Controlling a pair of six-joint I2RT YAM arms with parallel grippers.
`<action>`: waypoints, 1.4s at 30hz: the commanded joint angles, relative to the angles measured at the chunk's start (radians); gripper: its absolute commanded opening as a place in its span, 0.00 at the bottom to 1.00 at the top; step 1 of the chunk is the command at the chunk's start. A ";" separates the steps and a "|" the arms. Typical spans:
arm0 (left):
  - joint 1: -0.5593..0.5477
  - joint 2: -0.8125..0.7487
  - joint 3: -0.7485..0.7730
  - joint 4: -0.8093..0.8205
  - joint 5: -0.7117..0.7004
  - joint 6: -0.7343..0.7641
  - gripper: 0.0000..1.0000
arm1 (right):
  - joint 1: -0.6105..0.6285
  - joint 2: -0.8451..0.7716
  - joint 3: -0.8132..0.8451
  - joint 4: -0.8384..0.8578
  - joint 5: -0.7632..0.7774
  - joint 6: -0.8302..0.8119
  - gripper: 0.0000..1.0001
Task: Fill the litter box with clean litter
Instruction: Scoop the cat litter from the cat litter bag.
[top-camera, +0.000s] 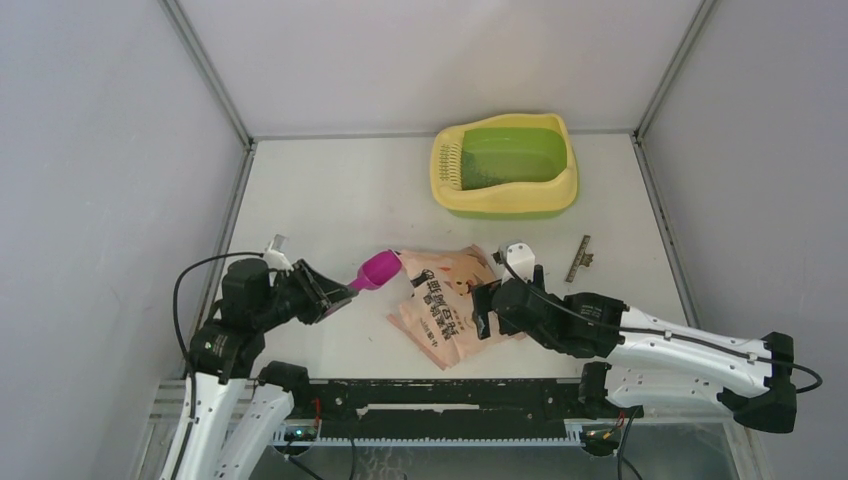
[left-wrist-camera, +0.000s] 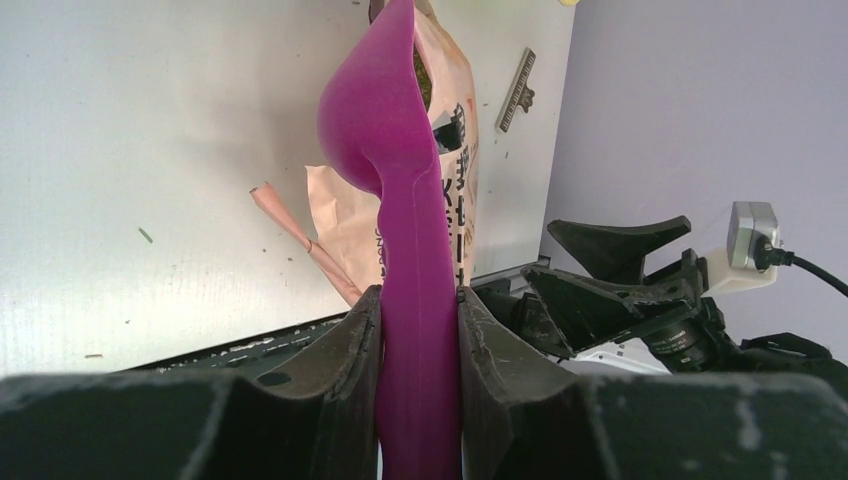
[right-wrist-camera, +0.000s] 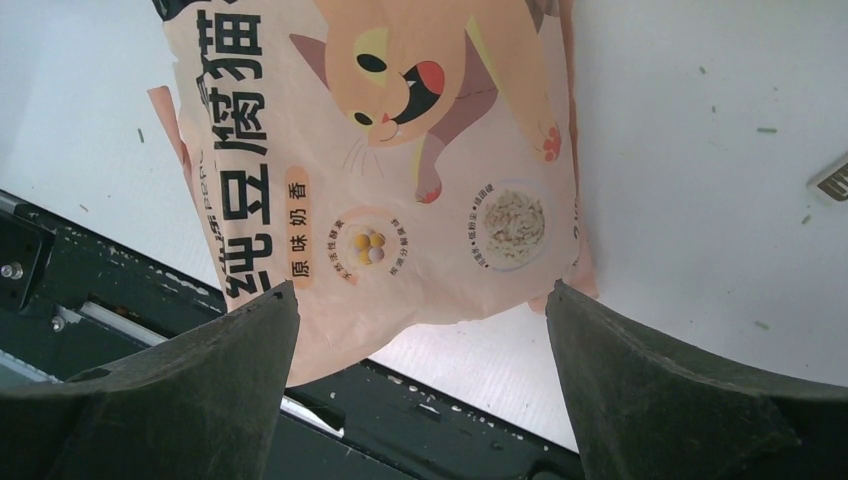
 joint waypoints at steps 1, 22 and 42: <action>0.004 0.009 -0.010 0.086 0.028 -0.011 0.03 | -0.018 -0.010 -0.012 0.077 -0.022 -0.034 0.99; -0.007 0.054 -0.085 0.163 0.092 0.022 0.04 | -0.460 0.148 -0.018 0.237 -0.239 -0.135 0.99; -0.007 0.076 -0.102 0.280 0.239 0.021 0.05 | -0.546 0.437 0.002 0.366 -0.319 -0.224 0.99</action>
